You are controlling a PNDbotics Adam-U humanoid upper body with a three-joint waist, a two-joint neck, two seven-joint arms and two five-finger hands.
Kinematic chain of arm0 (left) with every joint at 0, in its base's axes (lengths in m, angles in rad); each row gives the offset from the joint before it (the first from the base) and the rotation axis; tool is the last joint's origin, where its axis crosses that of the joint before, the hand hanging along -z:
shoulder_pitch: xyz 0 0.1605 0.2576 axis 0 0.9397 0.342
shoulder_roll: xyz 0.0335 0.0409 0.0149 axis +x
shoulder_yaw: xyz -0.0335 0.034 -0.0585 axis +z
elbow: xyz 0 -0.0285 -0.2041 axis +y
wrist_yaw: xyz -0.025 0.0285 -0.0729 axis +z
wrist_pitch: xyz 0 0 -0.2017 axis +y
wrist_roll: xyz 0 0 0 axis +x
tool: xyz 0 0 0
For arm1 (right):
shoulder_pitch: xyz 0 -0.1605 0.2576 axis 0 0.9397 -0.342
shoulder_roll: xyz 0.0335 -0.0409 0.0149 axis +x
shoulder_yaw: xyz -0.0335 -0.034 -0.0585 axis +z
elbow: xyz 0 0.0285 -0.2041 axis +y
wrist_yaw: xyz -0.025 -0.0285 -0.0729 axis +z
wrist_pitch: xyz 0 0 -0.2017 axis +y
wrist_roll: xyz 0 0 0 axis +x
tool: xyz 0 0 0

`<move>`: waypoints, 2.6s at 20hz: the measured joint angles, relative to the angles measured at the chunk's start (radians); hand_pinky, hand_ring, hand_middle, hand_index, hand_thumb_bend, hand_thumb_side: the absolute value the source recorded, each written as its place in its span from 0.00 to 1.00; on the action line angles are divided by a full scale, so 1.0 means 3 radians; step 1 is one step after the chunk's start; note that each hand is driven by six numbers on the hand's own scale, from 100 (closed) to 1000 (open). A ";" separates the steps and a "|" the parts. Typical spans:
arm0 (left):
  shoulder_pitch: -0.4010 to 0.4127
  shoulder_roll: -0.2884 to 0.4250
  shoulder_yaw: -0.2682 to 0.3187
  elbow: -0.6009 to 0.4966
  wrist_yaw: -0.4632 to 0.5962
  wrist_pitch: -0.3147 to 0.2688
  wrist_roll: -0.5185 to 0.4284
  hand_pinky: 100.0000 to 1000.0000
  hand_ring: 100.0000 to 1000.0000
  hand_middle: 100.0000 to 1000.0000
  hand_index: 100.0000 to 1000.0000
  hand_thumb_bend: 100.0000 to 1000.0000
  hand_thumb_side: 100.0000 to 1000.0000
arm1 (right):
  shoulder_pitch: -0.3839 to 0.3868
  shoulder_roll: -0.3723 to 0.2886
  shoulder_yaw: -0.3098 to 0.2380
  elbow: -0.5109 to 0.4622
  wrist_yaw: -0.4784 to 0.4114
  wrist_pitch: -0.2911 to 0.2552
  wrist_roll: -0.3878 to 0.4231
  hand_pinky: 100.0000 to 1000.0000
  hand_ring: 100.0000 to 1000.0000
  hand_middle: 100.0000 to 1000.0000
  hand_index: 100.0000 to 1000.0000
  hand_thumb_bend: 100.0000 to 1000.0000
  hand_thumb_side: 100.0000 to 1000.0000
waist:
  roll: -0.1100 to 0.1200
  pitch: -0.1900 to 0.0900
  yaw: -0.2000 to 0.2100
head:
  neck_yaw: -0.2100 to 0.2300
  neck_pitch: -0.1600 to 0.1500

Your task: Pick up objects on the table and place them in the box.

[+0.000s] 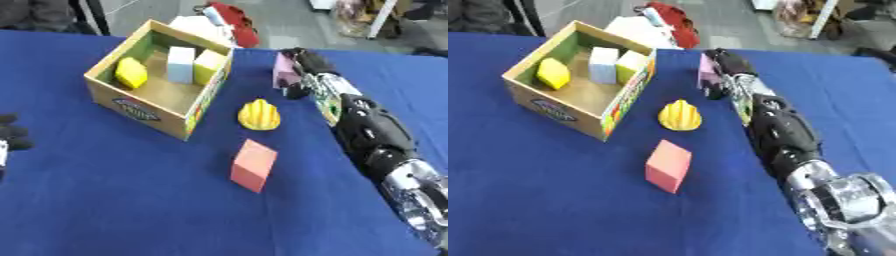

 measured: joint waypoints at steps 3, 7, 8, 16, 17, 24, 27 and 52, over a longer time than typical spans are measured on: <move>0.0004 -0.0001 0.0000 0.0000 0.0000 0.0000 0.0000 0.65 0.51 0.52 0.75 0.00 0.68 | 0.0012 0.0001 0.0002 -0.0061 -0.0110 -0.0072 -0.0165 0.31 0.38 0.18 0.33 0.00 0.00 | 0.0000 0.0000 -0.0026 | 0.0000 0.0005; 0.0031 -0.0002 0.0000 0.0000 0.0000 -0.0001 0.0001 0.65 0.51 0.52 0.75 0.00 0.68 | 0.0006 0.0001 0.0052 -0.0257 -0.0293 -0.0221 -0.0159 0.32 0.38 0.18 0.33 0.00 0.00 | 0.0000 -0.0004 -0.0054 | -0.0001 0.0029; 0.0033 -0.0003 0.0000 0.0000 0.0000 -0.0001 0.0002 0.65 0.51 0.52 0.75 0.00 0.68 | -0.0008 0.0001 0.0072 -0.0322 -0.0335 -0.0267 -0.0130 0.32 0.38 0.18 0.33 0.00 0.00 | 0.0000 -0.0005 -0.0057 | -0.0001 0.0030; 0.0059 -0.0005 0.0000 0.0000 0.0001 -0.0002 0.0002 0.65 0.51 0.52 0.75 0.00 0.68 | -0.0157 0.0194 0.0374 -0.0868 -0.0799 -0.0739 0.0365 0.39 0.42 0.22 0.38 0.00 0.00 | 0.0000 -0.0045 -0.0036 | -0.0026 0.0059; 0.0059 -0.0006 0.0000 0.0000 0.0001 -0.0002 0.0002 0.65 0.51 0.52 0.75 0.00 0.68 | -0.0173 0.0248 0.0424 -0.0924 -0.0855 -0.0804 0.0458 0.41 0.44 0.23 0.40 0.00 0.00 | 0.0000 -0.0049 -0.0027 | -0.0032 0.0060; 0.0059 -0.0024 -0.0002 0.0000 0.0011 0.0000 -0.0007 0.65 0.51 0.52 0.75 0.00 0.68 | -0.0223 0.0594 0.0763 -0.1161 -0.1038 -0.1243 0.1269 0.66 0.66 0.64 0.85 0.00 0.00 | 0.0000 -0.0063 0.0029 | -0.0090 0.0077; 0.0059 -0.0033 -0.0003 0.0000 0.0014 0.0002 -0.0012 0.65 0.51 0.52 0.75 0.00 0.68 | -0.0224 0.0661 0.0879 -0.1234 -0.0944 -0.1373 0.1702 0.78 0.83 0.87 0.99 0.00 0.29 | 0.0000 -0.0063 0.0030 | -0.0102 0.0088; 0.0150 -0.0034 0.0020 0.0003 0.0015 -0.0003 0.0014 0.65 0.51 0.52 0.75 0.00 0.68 | 0.0074 0.0138 0.1052 -0.1867 -0.0714 -0.1518 0.2088 0.87 0.95 0.98 1.00 0.00 0.56 | 0.0000 -0.0147 -0.0252 | -0.0022 0.0173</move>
